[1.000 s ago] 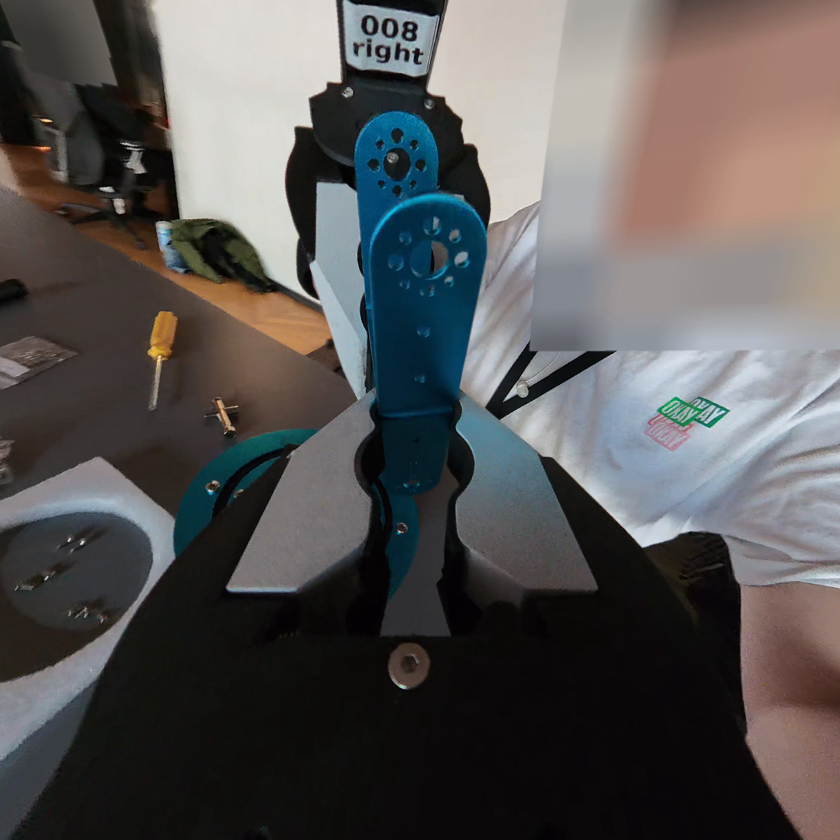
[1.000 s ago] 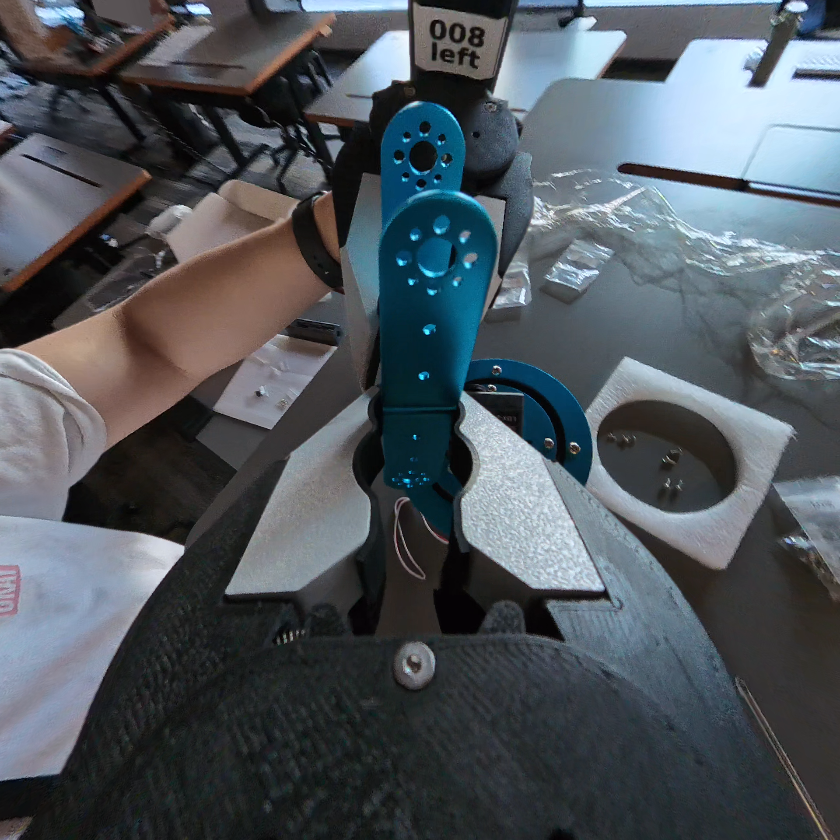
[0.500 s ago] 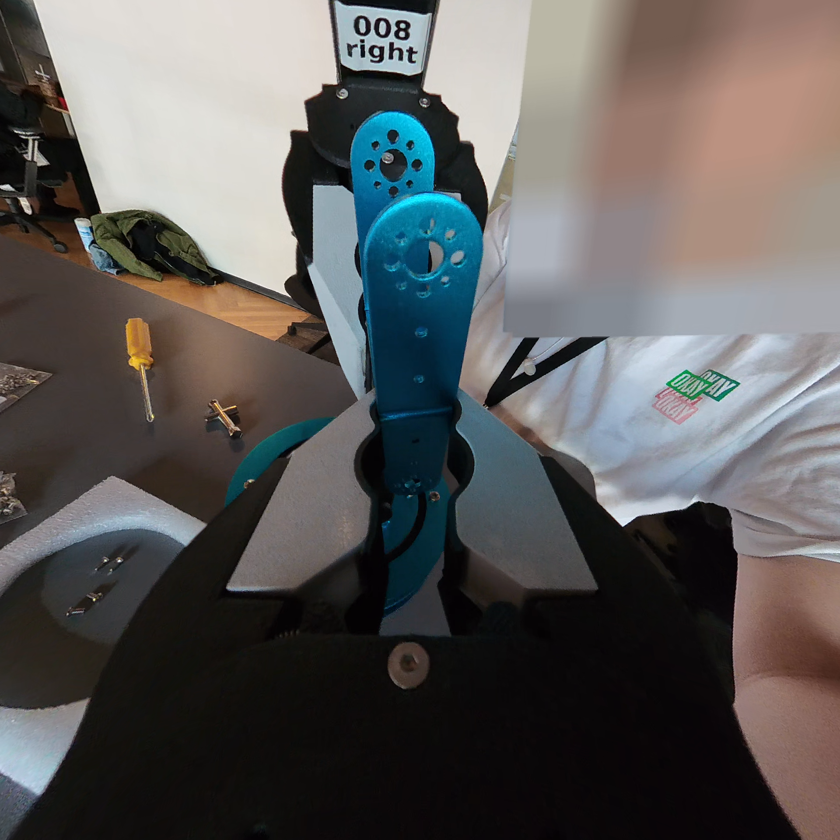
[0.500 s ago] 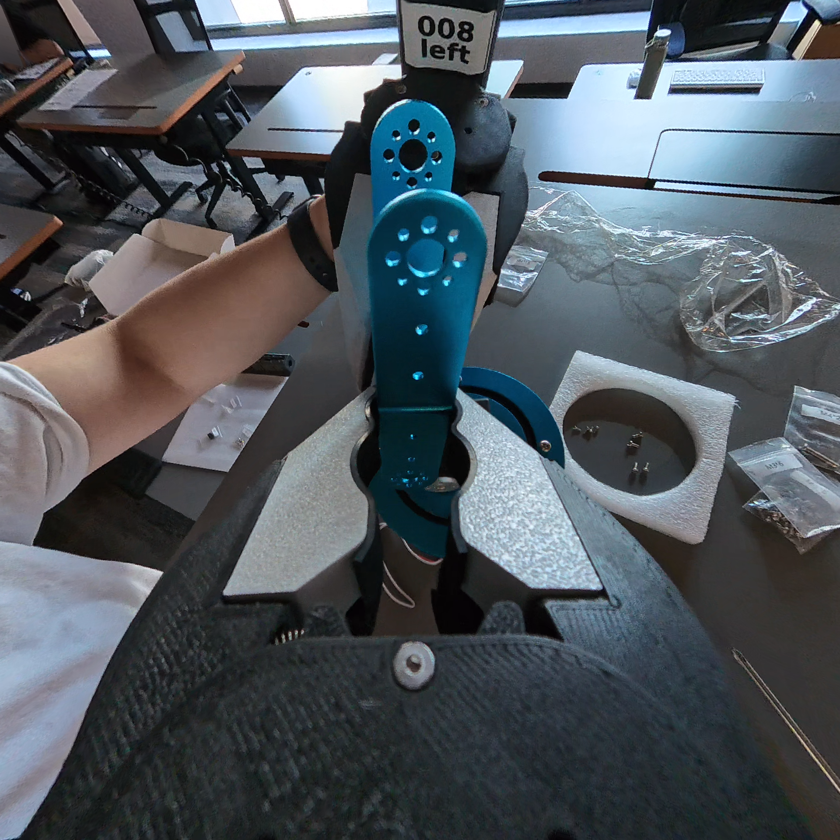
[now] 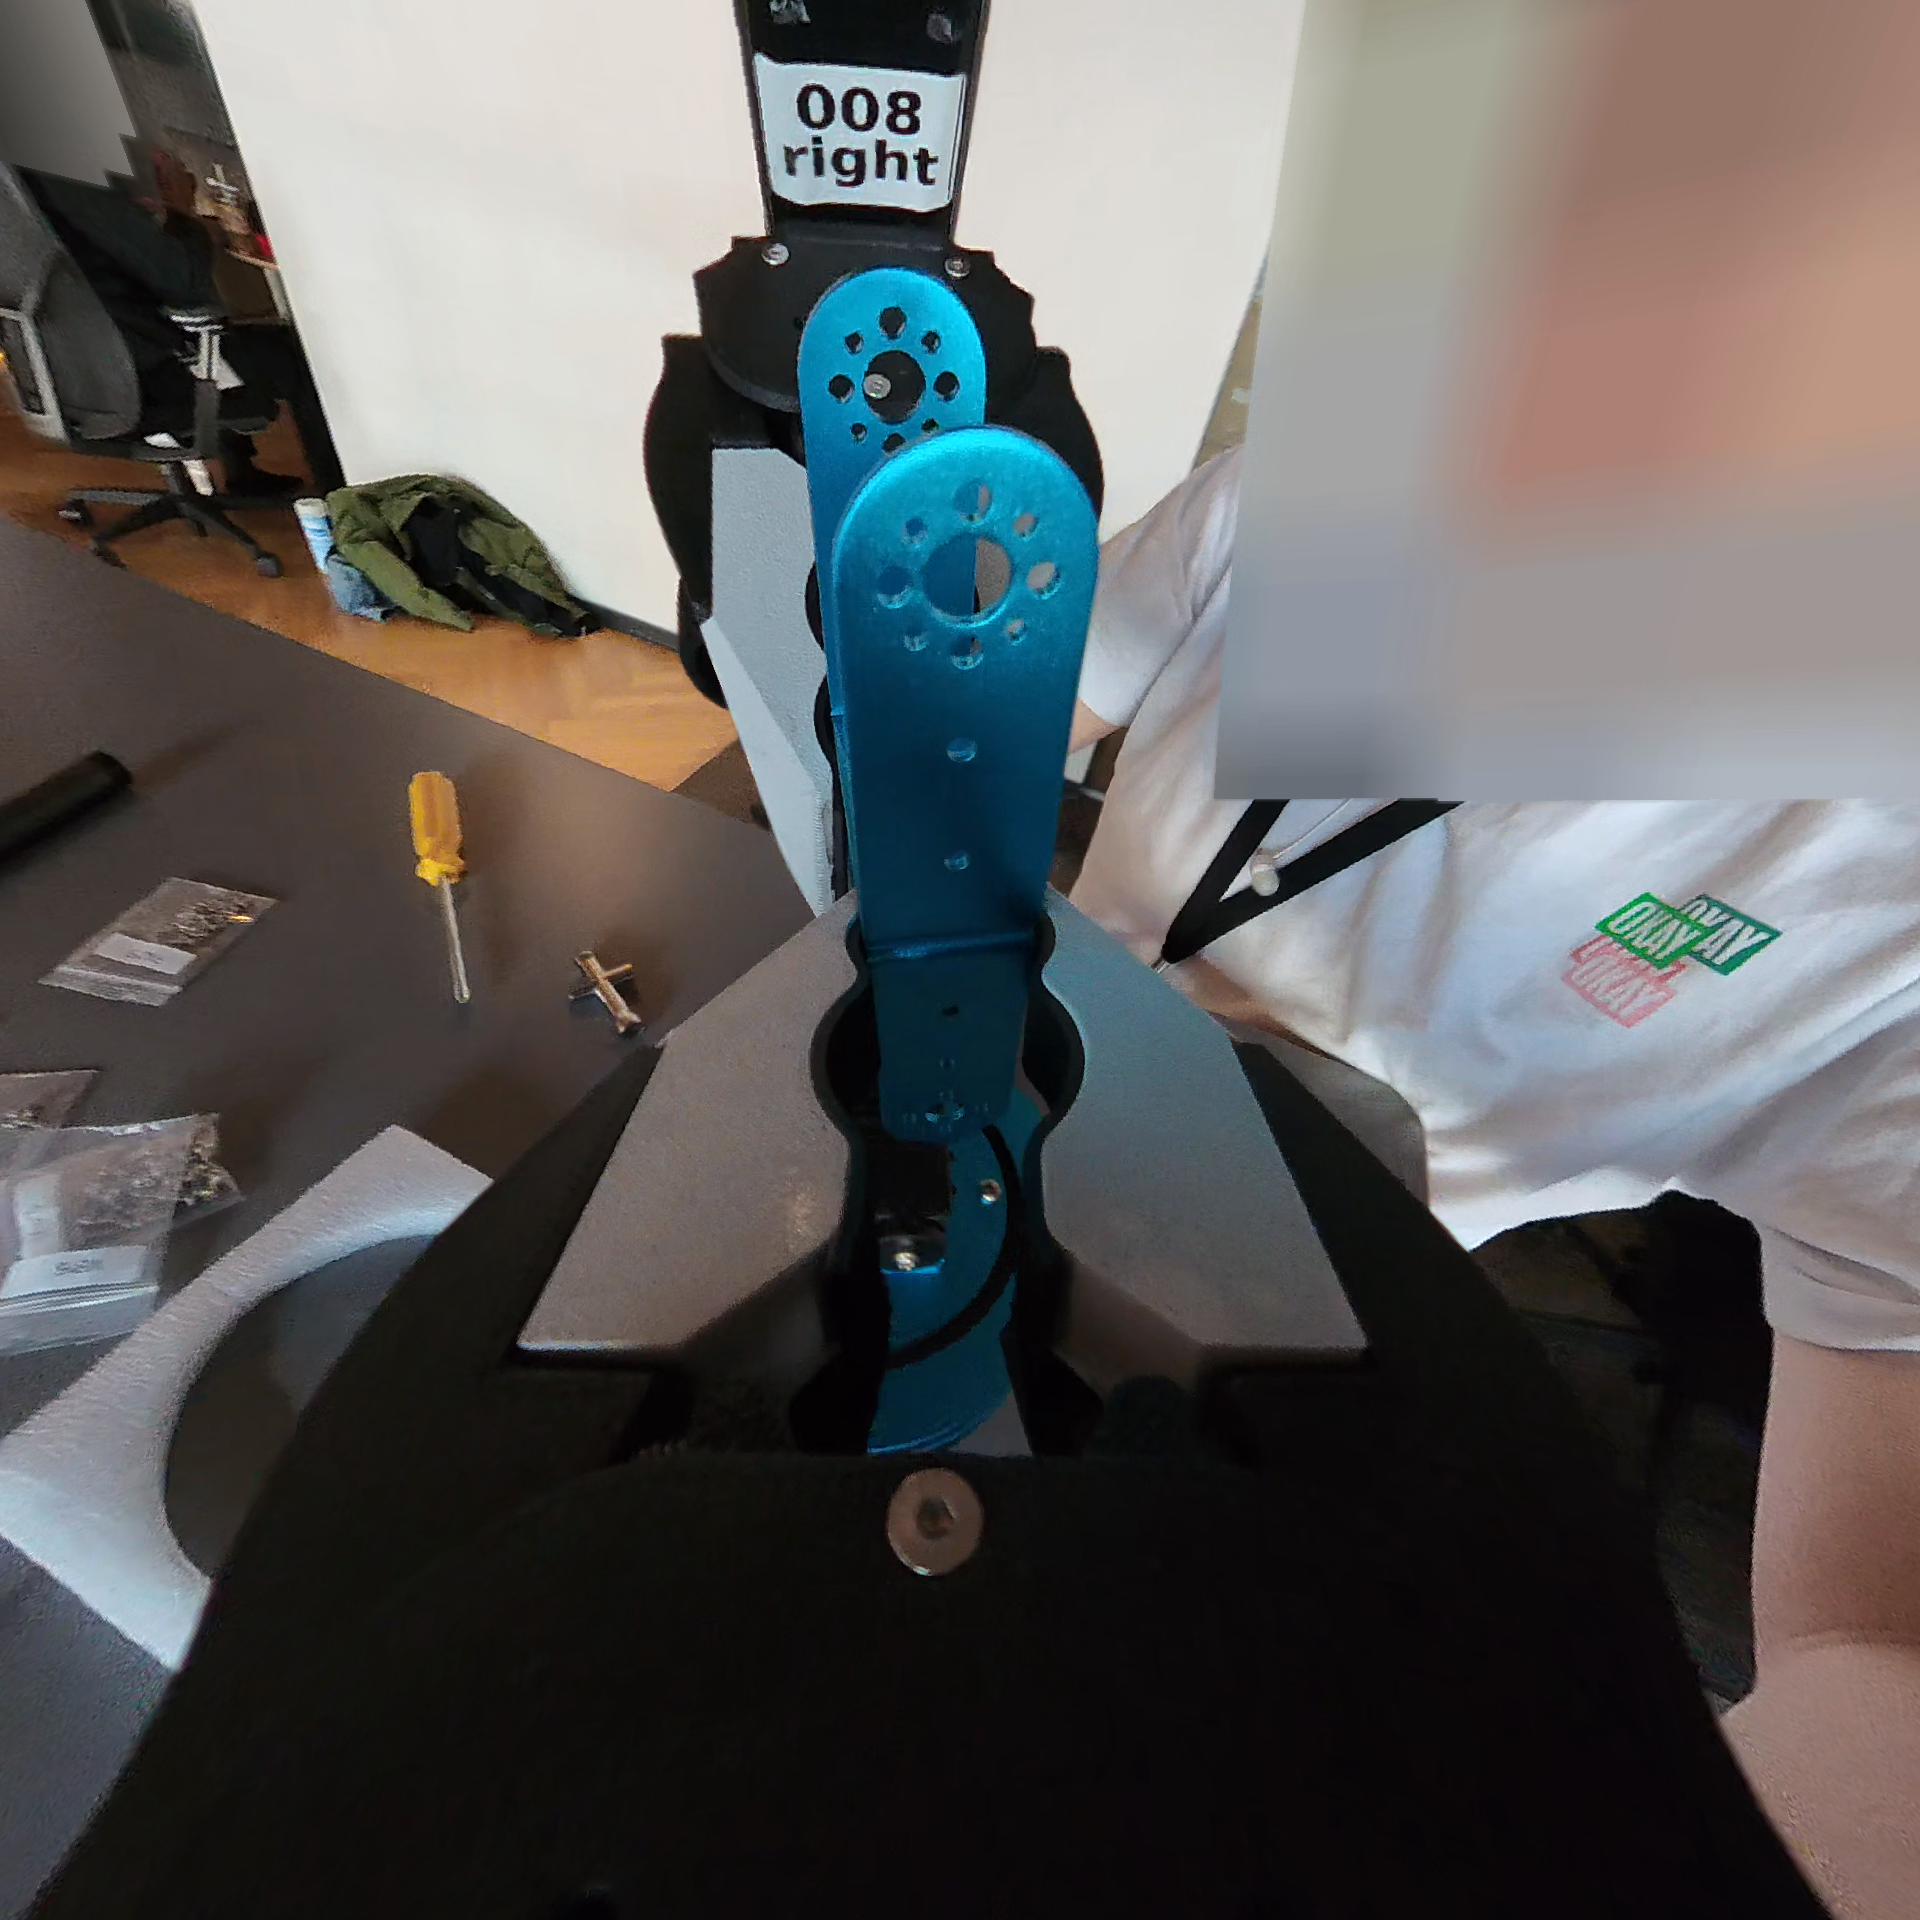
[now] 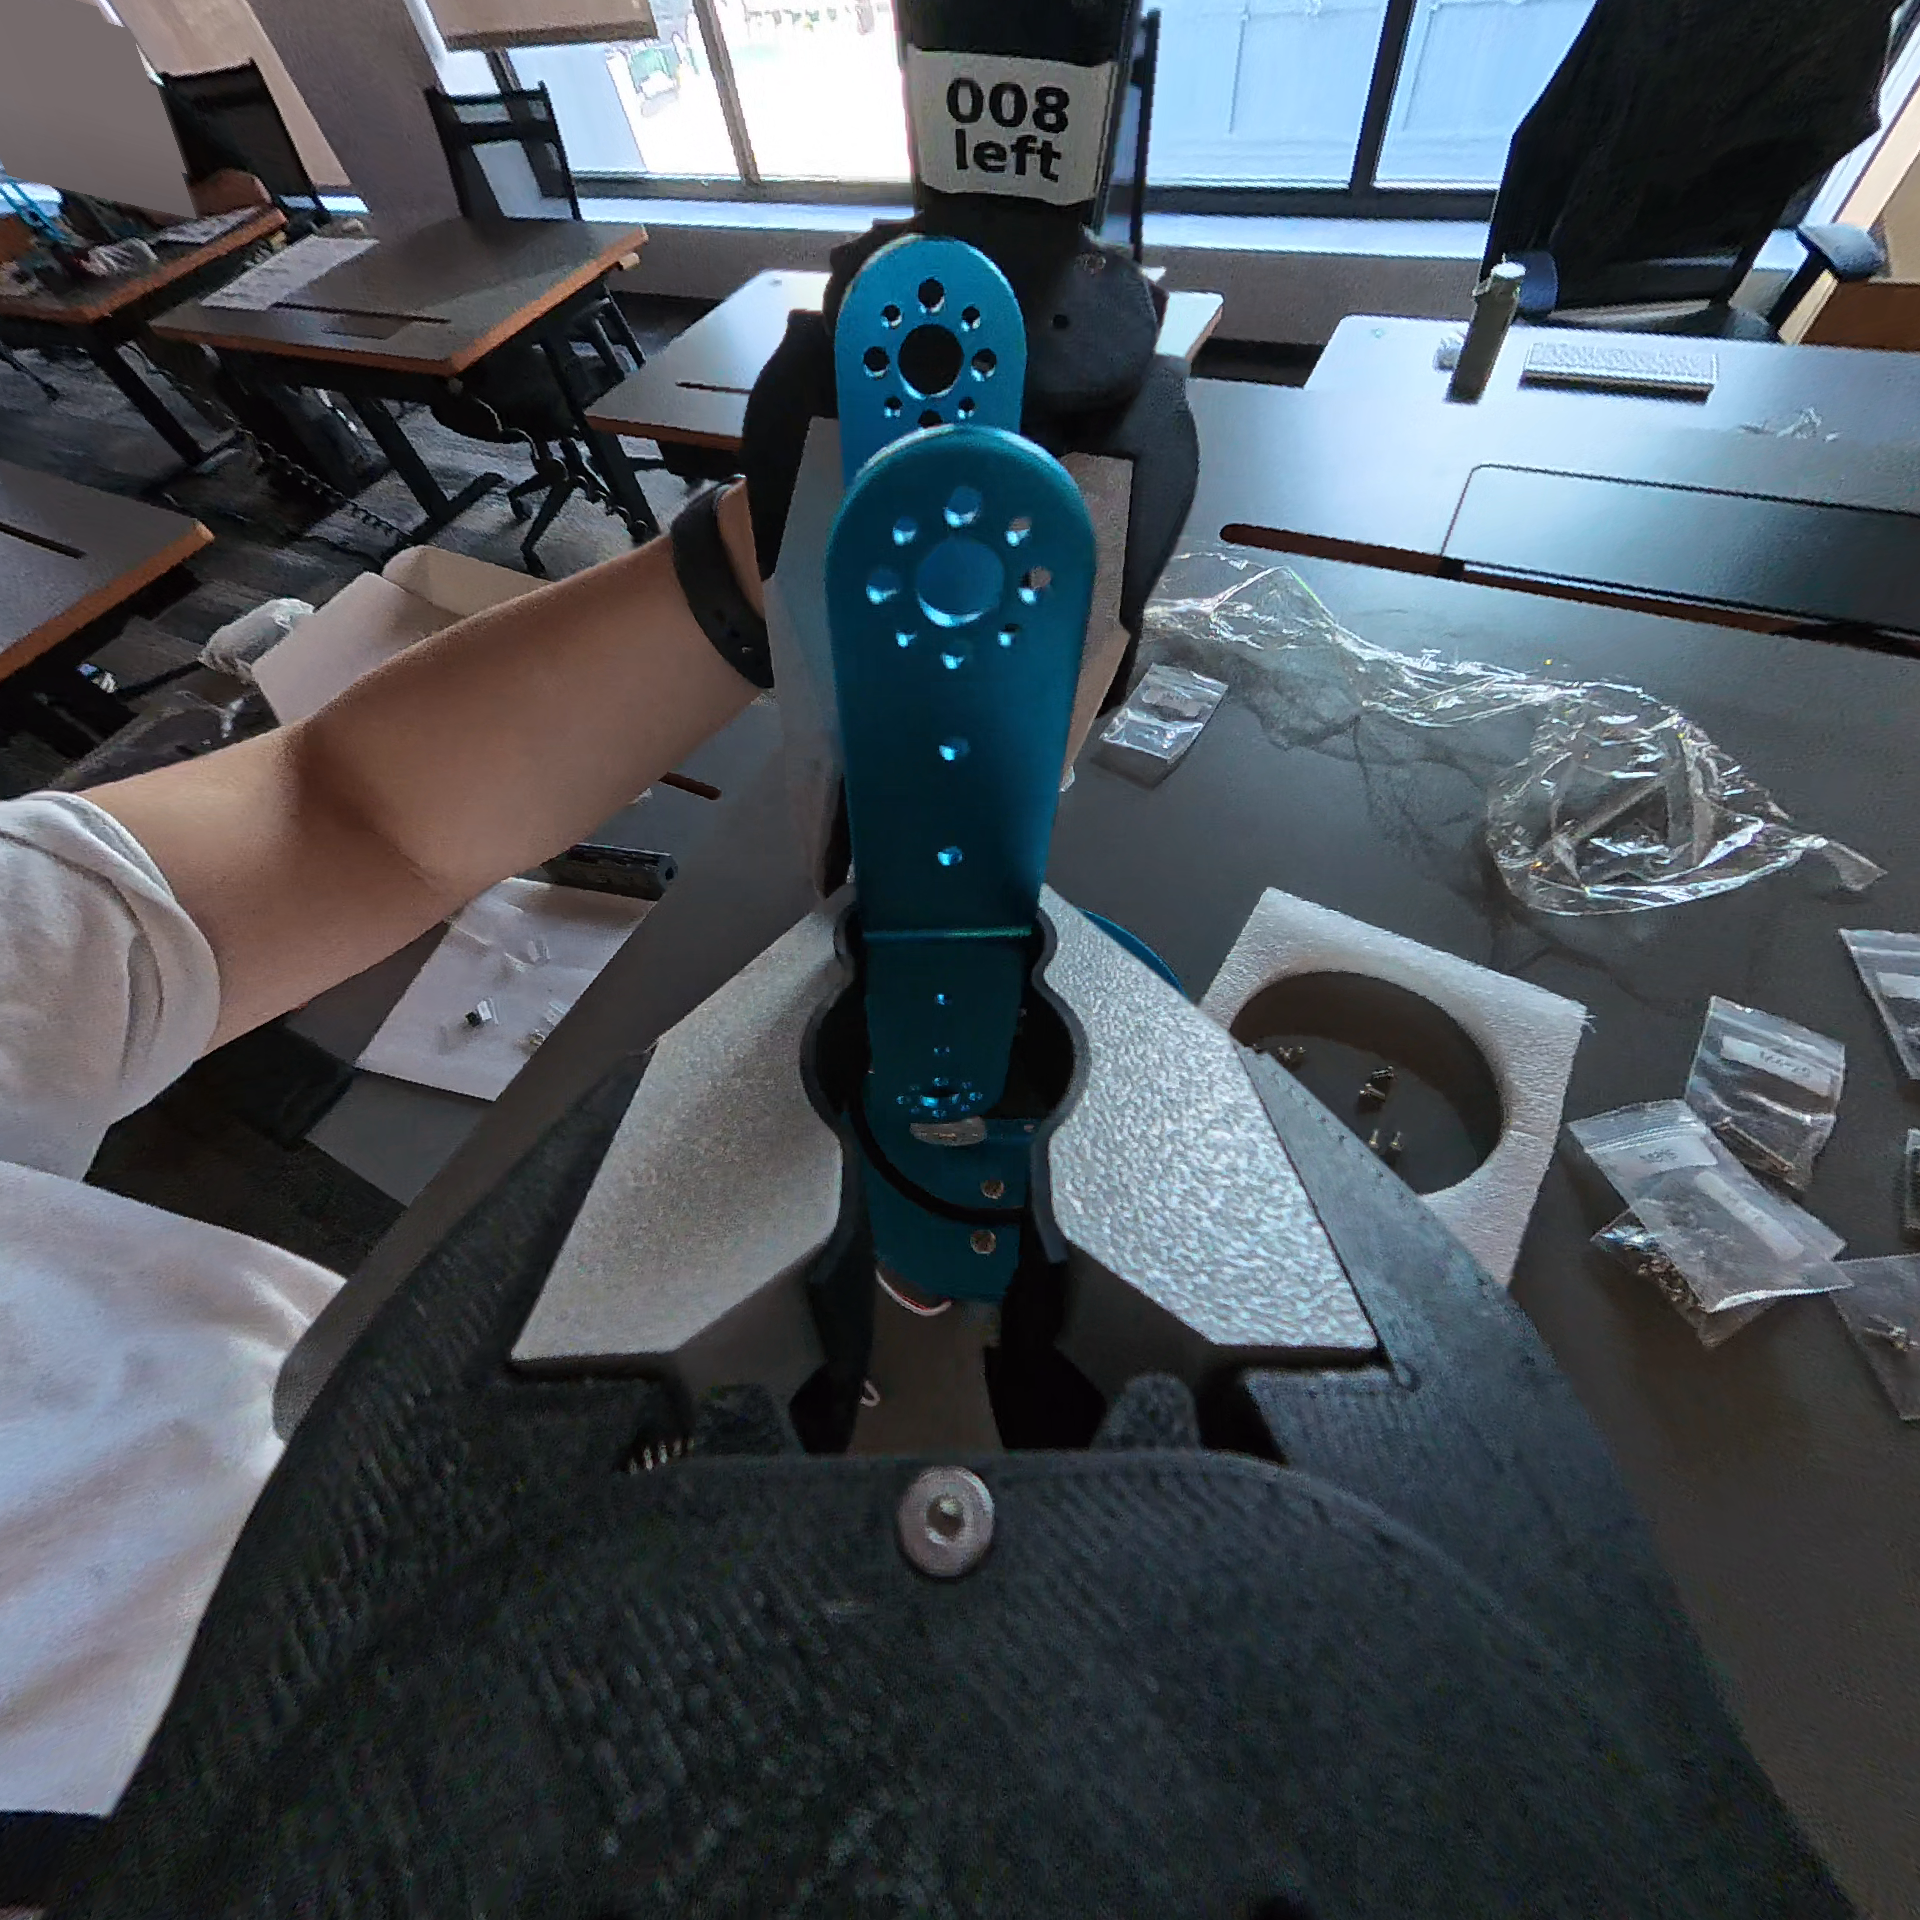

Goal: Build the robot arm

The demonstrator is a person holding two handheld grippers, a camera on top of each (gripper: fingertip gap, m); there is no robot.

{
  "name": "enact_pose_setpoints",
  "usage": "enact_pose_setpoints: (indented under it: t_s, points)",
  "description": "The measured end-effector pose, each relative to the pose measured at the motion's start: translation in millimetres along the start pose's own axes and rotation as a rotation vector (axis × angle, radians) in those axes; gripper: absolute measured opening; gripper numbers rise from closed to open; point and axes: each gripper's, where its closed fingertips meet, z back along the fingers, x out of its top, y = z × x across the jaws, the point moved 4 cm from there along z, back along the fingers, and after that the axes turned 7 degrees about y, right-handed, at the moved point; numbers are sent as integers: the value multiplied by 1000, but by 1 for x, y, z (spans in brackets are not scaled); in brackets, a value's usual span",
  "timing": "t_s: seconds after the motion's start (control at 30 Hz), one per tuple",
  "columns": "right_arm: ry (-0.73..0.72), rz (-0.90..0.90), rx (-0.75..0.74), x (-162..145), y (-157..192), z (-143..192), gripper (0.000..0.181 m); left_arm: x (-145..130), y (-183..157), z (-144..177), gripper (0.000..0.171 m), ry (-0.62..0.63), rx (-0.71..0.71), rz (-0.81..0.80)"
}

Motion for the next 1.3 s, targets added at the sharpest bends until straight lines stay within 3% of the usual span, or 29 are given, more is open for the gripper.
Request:
enact_pose_setpoints:
  t_s: [0.23,0.43,0.77,1.07,1.2,1.3]
  points:
    - [-92,-37,146,-5,-19,6,25,6,13,-5,21,14,54,120]
    - [-113,-21,269,12,-20,-2,23,12,5,12,20,-34,136,196]
    - [-78,148,360,22,-17,9,22,22,-5,6,20,-157,316,146]
    - [-47,223,349,27,-15,3,22,17,-10,8,20,-223,404,100]
    - [-1,312,287,20,-13,-2,21,8,-10,4,20,-248,441,47]
    - [53,386,189,18,-22,-8,24,7,-3,7,20,-248,451,107]
